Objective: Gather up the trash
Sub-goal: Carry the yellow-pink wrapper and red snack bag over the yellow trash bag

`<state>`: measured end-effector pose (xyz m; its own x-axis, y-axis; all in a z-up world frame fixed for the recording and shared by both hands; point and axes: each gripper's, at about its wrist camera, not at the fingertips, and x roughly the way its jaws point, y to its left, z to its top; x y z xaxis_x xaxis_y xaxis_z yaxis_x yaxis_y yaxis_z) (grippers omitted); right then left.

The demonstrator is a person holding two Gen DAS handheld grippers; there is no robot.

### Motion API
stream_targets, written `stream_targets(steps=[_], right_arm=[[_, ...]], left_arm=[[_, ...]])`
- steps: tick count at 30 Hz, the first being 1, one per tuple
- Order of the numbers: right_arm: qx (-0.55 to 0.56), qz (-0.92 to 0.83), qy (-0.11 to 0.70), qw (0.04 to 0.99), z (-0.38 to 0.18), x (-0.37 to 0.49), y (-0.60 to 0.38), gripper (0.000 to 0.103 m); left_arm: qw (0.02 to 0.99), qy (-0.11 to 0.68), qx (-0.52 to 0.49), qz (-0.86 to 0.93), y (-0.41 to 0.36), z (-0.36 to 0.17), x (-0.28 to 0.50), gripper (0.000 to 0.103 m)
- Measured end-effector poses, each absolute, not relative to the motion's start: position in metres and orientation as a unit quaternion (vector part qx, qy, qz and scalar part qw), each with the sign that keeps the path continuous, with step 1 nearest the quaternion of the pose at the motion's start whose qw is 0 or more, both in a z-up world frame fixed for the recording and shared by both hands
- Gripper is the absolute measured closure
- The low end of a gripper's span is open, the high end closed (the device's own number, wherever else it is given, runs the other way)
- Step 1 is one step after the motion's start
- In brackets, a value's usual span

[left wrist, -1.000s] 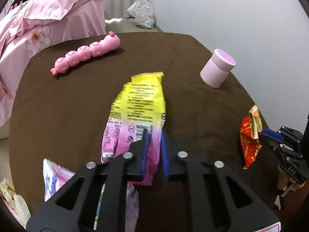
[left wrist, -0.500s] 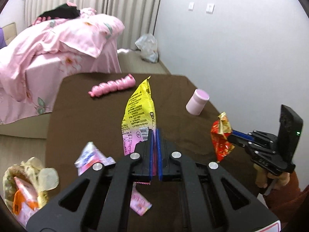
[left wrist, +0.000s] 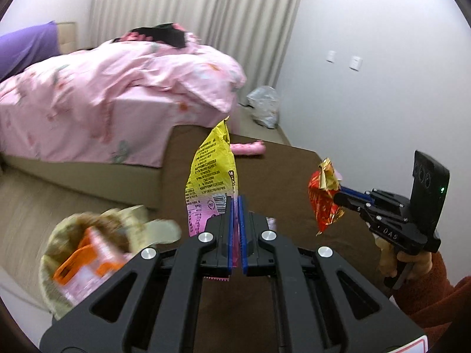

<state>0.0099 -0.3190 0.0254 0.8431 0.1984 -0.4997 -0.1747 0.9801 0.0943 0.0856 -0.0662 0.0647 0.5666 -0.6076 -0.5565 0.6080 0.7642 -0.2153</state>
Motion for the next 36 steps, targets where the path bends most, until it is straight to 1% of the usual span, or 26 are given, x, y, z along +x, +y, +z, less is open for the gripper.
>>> stream_targets(steps=[4, 10, 18, 23, 27, 32, 36], right_arm=[[-0.004, 0.131, 0.269, 0.954, 0.032, 0.032, -0.283, 0.09], [-0.017, 0.174, 0.292, 0.94, 0.028, 0.066, -0.24, 0.09], [-0.066, 0.223, 0.336, 0.913, 0.001, 0.111, -0.171, 0.09], [-0.085, 0.26, 0.361, 0.892, -0.015, 0.141, -0.126, 0.09], [-0.094, 0.285, 0.386, 0.873, -0.032, 0.161, -0.1, 0.09], [-0.123, 0.305, 0.425, 0.843, -0.056, 0.182, -0.07, 0.09], [-0.132, 0.314, 0.443, 0.829, -0.066, 0.195, -0.061, 0.09]], left_arm=[[0.894, 0.322, -0.032, -0.309, -0.018, 0.053, 0.09, 0.1], [0.898, 0.342, -0.067, -0.27, 0.029, 0.033, 0.096, 0.1], [0.897, 0.357, -0.101, -0.24, 0.073, 0.016, 0.1, 0.1], [0.889, 0.373, -0.125, -0.235, 0.084, 0.003, 0.112, 0.1], [0.882, 0.393, -0.123, -0.229, 0.084, -0.012, 0.123, 0.1], [0.871, 0.428, -0.11, -0.213, 0.082, -0.043, 0.144, 0.099], [0.861, 0.46, -0.105, -0.189, 0.086, -0.072, 0.161, 0.099]])
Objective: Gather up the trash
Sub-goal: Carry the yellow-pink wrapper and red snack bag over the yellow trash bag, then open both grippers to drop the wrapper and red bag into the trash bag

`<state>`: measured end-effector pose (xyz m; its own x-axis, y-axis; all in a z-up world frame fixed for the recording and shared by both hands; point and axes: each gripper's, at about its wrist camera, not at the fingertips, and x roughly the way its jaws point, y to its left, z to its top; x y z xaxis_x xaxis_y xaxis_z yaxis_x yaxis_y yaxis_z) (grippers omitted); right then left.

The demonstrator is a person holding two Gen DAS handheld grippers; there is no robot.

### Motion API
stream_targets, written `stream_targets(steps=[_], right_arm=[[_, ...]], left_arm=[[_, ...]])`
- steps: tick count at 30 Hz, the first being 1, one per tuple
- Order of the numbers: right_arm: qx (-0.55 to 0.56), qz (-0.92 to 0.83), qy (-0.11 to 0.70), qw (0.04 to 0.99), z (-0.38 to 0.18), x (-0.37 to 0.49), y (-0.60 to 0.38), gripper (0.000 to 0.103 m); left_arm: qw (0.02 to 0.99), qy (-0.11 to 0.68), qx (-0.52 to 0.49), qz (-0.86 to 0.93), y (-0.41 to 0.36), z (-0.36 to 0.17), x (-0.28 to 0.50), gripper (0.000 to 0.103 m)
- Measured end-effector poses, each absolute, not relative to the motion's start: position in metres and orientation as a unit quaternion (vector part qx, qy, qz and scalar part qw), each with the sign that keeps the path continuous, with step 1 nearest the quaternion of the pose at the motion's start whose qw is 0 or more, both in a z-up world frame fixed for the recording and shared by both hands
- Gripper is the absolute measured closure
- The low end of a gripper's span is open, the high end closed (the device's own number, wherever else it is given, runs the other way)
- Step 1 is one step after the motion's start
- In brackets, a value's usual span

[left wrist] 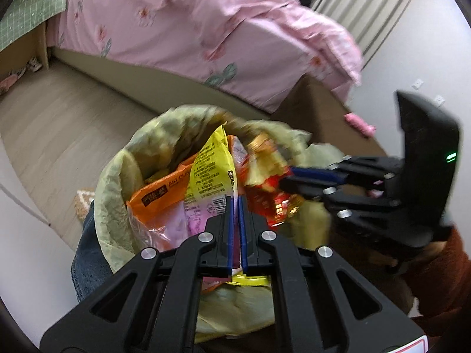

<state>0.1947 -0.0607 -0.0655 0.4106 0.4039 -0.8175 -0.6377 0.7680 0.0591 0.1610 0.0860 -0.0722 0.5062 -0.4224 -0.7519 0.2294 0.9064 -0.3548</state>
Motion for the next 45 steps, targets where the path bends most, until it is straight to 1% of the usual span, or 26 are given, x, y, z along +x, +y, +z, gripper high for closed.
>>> stream_targets(steps=[3, 9, 14, 29, 36, 37, 38, 39, 40, 42, 43, 45], right_arm=[[-0.136, 0.32, 0.457, 0.818, -0.073, 0.201, -0.055, 0.09], [-0.15, 0.336, 0.476, 0.799, -0.088, 0.207, -0.04, 0.09], [-0.15, 0.345, 0.481, 0.792, -0.089, 0.204, -0.042, 0.09], [-0.152, 0.333, 0.463, 0.807, -0.079, 0.189, -0.057, 0.09], [-0.15, 0.326, 0.444, 0.821, -0.073, 0.186, -0.061, 0.089], [-0.149, 0.325, 0.442, 0.822, -0.073, 0.186, -0.062, 0.083], [-0.147, 0.325, 0.44, 0.824, -0.071, 0.186, -0.063, 0.071], [-0.142, 0.324, 0.438, 0.826, -0.07, 0.186, -0.066, 0.066], [-0.137, 0.324, 0.438, 0.828, -0.069, 0.186, -0.067, 0.064], [-0.129, 0.321, 0.432, 0.833, -0.063, 0.185, -0.072, 0.064], [-0.125, 0.32, 0.428, 0.836, -0.06, 0.184, -0.074, 0.064], [-0.114, 0.317, 0.416, 0.844, -0.051, 0.178, -0.082, 0.064]], left_arm=[[0.857, 0.473, -0.1, -0.179, 0.088, -0.086, 0.167, 0.099], [0.849, 0.49, -0.088, -0.179, 0.082, -0.099, 0.169, 0.099], [0.843, 0.498, -0.087, -0.183, 0.081, -0.103, 0.163, 0.099], [0.851, 0.473, -0.112, -0.196, 0.093, -0.069, 0.142, 0.099], [0.854, 0.469, -0.127, -0.187, 0.096, -0.064, 0.144, 0.099], [0.853, 0.469, -0.134, -0.186, 0.098, -0.063, 0.145, 0.099], [0.853, 0.468, -0.136, -0.185, 0.1, -0.063, 0.146, 0.097], [0.854, 0.467, -0.139, -0.184, 0.101, -0.062, 0.146, 0.094], [0.855, 0.464, -0.142, -0.183, 0.103, -0.06, 0.146, 0.091], [0.862, 0.453, -0.142, -0.178, 0.105, -0.053, 0.145, 0.081], [0.867, 0.446, -0.137, -0.173, 0.105, -0.048, 0.144, 0.078], [0.878, 0.43, -0.125, -0.166, 0.103, -0.038, 0.141, 0.07]])
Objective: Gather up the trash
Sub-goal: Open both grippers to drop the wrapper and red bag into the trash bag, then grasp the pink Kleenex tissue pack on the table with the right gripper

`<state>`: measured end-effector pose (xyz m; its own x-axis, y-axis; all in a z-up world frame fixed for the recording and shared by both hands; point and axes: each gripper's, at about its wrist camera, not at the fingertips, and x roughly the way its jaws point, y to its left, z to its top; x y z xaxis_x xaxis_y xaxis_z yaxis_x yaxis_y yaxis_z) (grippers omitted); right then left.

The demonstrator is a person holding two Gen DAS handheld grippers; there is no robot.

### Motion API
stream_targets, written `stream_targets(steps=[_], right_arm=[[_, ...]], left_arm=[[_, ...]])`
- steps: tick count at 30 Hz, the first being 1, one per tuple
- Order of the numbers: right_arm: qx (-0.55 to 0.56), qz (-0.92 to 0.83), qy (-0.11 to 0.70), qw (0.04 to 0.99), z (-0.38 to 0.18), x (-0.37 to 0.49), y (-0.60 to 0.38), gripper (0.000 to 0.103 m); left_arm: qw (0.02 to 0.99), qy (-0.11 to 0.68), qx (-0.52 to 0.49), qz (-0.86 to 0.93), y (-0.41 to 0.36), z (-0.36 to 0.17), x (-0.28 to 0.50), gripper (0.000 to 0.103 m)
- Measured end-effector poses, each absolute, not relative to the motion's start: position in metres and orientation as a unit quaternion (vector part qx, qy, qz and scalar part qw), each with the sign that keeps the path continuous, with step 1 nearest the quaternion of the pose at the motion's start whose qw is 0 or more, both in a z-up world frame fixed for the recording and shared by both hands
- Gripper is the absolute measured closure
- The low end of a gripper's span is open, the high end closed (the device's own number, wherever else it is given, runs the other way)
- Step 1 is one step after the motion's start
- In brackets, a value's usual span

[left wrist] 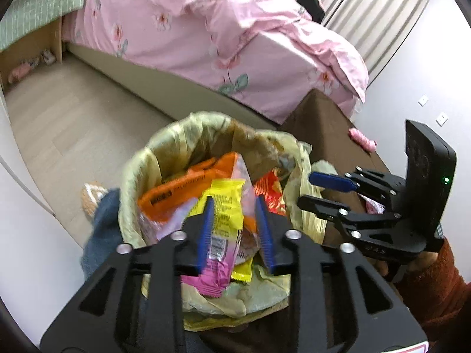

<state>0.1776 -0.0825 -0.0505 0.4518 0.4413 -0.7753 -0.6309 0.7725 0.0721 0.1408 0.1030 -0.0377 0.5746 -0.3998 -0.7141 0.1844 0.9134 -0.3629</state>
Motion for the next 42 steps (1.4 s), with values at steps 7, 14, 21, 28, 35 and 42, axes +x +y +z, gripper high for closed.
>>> stream_targets(steps=[7, 14, 21, 28, 35, 42], right_arm=[[-0.075, 0.284, 0.365, 0.883, -0.02, 0.139, -0.145, 0.056], [-0.016, 0.221, 0.361, 0.906, -0.019, 0.108, -0.237, 0.034], [-0.042, 0.177, 0.39, 0.903, -0.043, 0.105, -0.271, 0.034], [-0.033, 0.196, 0.388, 0.9, -0.064, 0.126, -0.277, 0.034], [0.013, 0.226, 0.403, 0.887, -0.065, 0.129, -0.292, 0.074], [0.057, 0.18, 0.369, 0.91, -0.05, 0.085, -0.33, 0.079]], left_arm=[[0.889, 0.397, -0.11, -0.198, 0.079, -0.013, 0.134, 0.06], [0.874, 0.407, -0.088, -0.251, 0.023, -0.018, 0.132, 0.06], [0.858, 0.422, -0.057, -0.288, -0.031, -0.029, 0.127, 0.06], [0.848, 0.437, -0.025, -0.301, -0.059, -0.035, 0.123, 0.06], [0.837, 0.452, -0.01, -0.308, -0.074, -0.043, 0.119, 0.06], [0.822, 0.459, 0.008, -0.338, -0.104, -0.047, 0.116, 0.06]])
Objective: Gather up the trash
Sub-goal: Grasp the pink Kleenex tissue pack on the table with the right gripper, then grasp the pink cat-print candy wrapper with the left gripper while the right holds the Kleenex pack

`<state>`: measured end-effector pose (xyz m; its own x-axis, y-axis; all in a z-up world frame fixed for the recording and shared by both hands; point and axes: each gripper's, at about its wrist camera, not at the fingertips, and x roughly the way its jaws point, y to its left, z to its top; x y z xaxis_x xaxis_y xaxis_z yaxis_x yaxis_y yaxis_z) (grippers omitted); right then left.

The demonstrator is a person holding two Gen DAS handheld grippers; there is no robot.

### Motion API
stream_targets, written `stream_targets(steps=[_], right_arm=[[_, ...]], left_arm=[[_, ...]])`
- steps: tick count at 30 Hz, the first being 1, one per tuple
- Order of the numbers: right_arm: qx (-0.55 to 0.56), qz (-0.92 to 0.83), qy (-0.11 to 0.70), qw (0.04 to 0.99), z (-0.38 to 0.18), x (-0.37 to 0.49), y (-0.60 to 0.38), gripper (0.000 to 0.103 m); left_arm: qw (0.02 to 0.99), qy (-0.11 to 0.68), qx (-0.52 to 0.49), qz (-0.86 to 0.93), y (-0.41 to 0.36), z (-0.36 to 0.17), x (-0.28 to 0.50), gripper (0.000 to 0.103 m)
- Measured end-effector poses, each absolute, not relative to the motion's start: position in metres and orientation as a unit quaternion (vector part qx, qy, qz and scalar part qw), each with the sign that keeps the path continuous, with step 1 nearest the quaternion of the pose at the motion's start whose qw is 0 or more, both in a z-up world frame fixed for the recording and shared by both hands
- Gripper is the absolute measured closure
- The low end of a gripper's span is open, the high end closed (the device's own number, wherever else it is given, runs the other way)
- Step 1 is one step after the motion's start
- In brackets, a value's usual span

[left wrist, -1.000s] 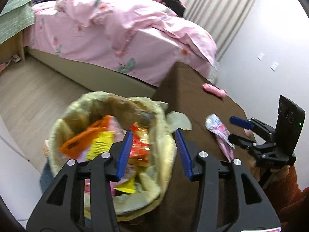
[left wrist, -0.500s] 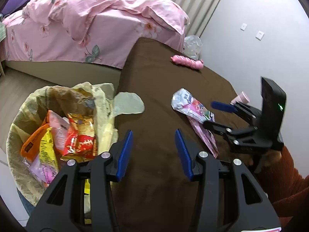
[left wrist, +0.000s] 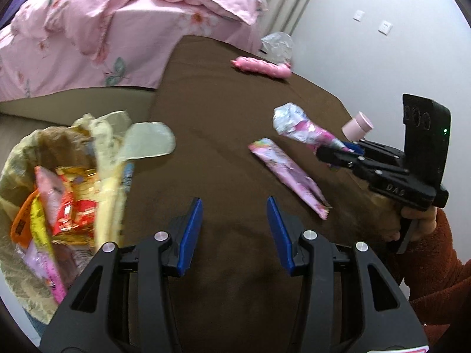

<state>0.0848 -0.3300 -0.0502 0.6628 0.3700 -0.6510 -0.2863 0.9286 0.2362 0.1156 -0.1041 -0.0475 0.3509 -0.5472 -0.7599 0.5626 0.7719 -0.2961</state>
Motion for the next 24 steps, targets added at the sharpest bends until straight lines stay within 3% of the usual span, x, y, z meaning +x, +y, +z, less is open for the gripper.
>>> stream_targets(steps=[4, 15, 24], right_arm=[[0.024, 0.097, 0.368, 0.924, -0.05, 0.065, -0.345, 0.079], [0.075, 0.029, 0.393, 0.916, -0.08, 0.016, -0.39, 0.079], [0.064, 0.017, 0.389, 0.919, -0.089, 0.006, -0.394, 0.078]], left_arm=[[0.802, 0.471, 0.013, -0.366, -0.132, -0.051, 0.113, 0.06], [0.782, 0.495, 0.023, -0.377, -0.208, -0.068, 0.143, 0.06], [0.807, 0.463, 0.146, -0.337, -0.258, -0.07, 0.151, 0.06]])
